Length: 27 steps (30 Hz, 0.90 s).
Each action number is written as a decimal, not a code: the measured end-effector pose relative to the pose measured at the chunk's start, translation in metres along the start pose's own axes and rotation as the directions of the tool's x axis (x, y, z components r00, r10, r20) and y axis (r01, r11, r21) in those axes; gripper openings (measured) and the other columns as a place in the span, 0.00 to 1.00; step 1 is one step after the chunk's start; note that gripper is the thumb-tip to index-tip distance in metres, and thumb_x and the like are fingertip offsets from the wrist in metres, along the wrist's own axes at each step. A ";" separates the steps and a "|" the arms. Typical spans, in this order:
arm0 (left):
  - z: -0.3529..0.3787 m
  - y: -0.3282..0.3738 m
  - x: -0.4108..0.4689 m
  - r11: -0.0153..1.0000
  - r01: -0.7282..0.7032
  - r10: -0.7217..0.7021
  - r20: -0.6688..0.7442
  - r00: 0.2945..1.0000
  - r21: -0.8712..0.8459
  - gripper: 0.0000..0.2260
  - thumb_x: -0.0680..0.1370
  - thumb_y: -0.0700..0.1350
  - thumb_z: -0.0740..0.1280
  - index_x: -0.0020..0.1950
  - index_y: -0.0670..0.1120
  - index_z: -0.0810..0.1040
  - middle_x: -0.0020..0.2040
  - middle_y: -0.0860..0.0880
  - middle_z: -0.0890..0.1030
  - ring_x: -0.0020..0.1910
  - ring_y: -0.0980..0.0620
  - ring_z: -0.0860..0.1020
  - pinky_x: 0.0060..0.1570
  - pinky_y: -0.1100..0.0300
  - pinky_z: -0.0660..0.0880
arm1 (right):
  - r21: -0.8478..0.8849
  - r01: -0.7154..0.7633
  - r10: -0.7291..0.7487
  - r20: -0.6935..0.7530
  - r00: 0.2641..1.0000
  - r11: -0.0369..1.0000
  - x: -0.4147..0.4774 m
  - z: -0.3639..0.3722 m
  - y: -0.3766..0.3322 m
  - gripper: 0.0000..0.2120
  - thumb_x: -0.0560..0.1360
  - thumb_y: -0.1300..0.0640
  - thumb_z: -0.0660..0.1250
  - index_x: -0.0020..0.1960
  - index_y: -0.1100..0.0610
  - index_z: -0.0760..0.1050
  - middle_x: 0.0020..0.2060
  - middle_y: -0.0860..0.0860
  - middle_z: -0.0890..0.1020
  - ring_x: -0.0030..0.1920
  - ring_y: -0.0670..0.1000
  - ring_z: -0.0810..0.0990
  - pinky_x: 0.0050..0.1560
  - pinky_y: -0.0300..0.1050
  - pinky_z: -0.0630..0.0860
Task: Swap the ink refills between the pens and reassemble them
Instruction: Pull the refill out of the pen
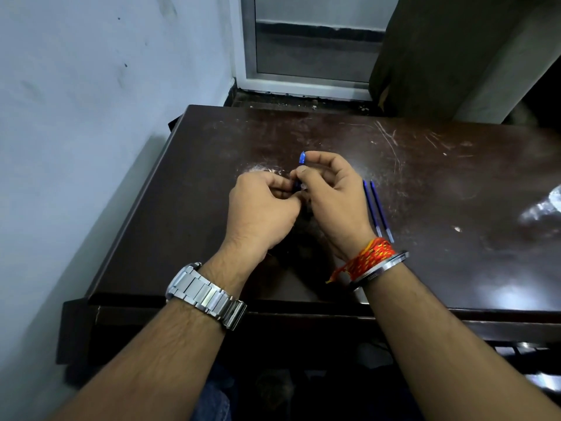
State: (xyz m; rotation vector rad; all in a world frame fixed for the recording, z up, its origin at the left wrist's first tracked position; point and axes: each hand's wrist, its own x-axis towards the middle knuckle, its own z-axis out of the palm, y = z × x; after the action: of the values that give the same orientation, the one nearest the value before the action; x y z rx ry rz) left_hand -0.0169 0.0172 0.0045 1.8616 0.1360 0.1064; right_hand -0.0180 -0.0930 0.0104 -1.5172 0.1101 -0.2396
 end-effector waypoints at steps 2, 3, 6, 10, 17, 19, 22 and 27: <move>0.000 -0.001 0.000 1.000 0.001 -0.001 -0.011 1.000 0.007 0.04 0.69 0.45 0.79 0.39 0.51 0.85 0.33 0.57 0.87 0.35 0.60 0.85 0.40 0.59 0.82 | 0.062 -0.030 0.029 0.007 1.000 0.998 0.000 0.000 -0.001 0.06 0.77 0.62 0.67 0.51 0.53 0.78 0.39 0.51 0.86 0.39 0.48 0.83 0.35 0.39 0.79; 0.001 -0.001 0.000 1.000 0.001 -0.001 -0.015 1.000 0.011 0.04 0.68 0.46 0.79 0.38 0.51 0.85 0.33 0.56 0.86 0.34 0.60 0.85 0.38 0.60 0.82 | 0.082 -0.030 0.030 0.007 1.000 0.996 0.000 0.000 -0.002 0.04 0.78 0.60 0.67 0.51 0.55 0.78 0.39 0.50 0.85 0.38 0.47 0.83 0.34 0.38 0.77; 0.001 -0.001 0.001 1.000 -0.002 0.003 -0.021 1.000 0.011 0.04 0.68 0.46 0.78 0.39 0.49 0.84 0.33 0.53 0.86 0.33 0.57 0.84 0.38 0.59 0.82 | 0.048 0.004 -0.003 -0.020 1.000 0.999 -0.002 0.001 -0.002 0.11 0.76 0.55 0.72 0.55 0.59 0.78 0.42 0.50 0.84 0.37 0.43 0.82 0.37 0.38 0.78; 0.001 0.000 -0.001 1.000 -0.014 0.014 0.001 1.000 0.012 0.04 0.67 0.46 0.73 0.39 0.49 0.86 0.33 0.53 0.87 0.35 0.56 0.86 0.40 0.55 0.84 | -0.046 0.035 -0.034 0.018 0.999 0.998 -0.003 -0.001 -0.002 0.10 0.74 0.60 0.73 0.54 0.54 0.77 0.40 0.52 0.84 0.40 0.48 0.83 0.42 0.42 0.82; -0.002 0.001 0.001 1.000 -0.003 0.003 0.005 1.000 0.023 0.04 0.68 0.45 0.78 0.37 0.50 0.83 0.32 0.54 0.86 0.35 0.56 0.85 0.40 0.56 0.83 | -0.014 -0.015 0.015 -0.009 1.000 1.000 -0.002 0.001 -0.005 0.09 0.74 0.59 0.72 0.53 0.53 0.78 0.44 0.53 0.86 0.39 0.46 0.83 0.40 0.40 0.79; -0.001 0.001 0.000 1.000 -0.005 0.005 0.008 1.000 0.030 0.02 0.67 0.46 0.75 0.38 0.50 0.84 0.32 0.54 0.86 0.34 0.57 0.85 0.39 0.56 0.83 | -0.039 0.007 -0.008 -0.023 1.000 0.999 -0.002 0.001 -0.003 0.11 0.73 0.56 0.74 0.54 0.55 0.78 0.44 0.54 0.85 0.39 0.47 0.83 0.41 0.43 0.81; -0.002 0.002 -0.001 0.999 -0.010 0.010 0.011 1.000 0.043 0.05 0.67 0.47 0.72 0.40 0.49 0.86 0.33 0.53 0.87 0.35 0.55 0.86 0.41 0.53 0.85 | -0.088 0.022 -0.022 0.001 1.000 0.996 -0.002 0.000 -0.001 0.12 0.73 0.57 0.75 0.54 0.54 0.77 0.40 0.53 0.85 0.38 0.50 0.83 0.43 0.47 0.81; -0.002 -0.001 0.001 0.999 0.014 -0.015 0.017 1.000 0.047 0.03 0.70 0.45 0.78 0.39 0.50 0.85 0.33 0.54 0.86 0.36 0.57 0.85 0.38 0.59 0.81 | -0.041 0.011 -0.011 -0.006 1.000 0.999 0.002 -0.002 0.000 0.13 0.73 0.58 0.74 0.55 0.54 0.76 0.35 0.49 0.85 0.35 0.47 0.82 0.39 0.42 0.79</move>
State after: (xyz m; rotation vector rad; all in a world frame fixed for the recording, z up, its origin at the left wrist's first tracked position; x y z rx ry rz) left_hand -0.0161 0.0191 0.0040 1.9076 0.1415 0.0777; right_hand -0.0168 -0.0958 0.0101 -1.5584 0.1120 -0.2524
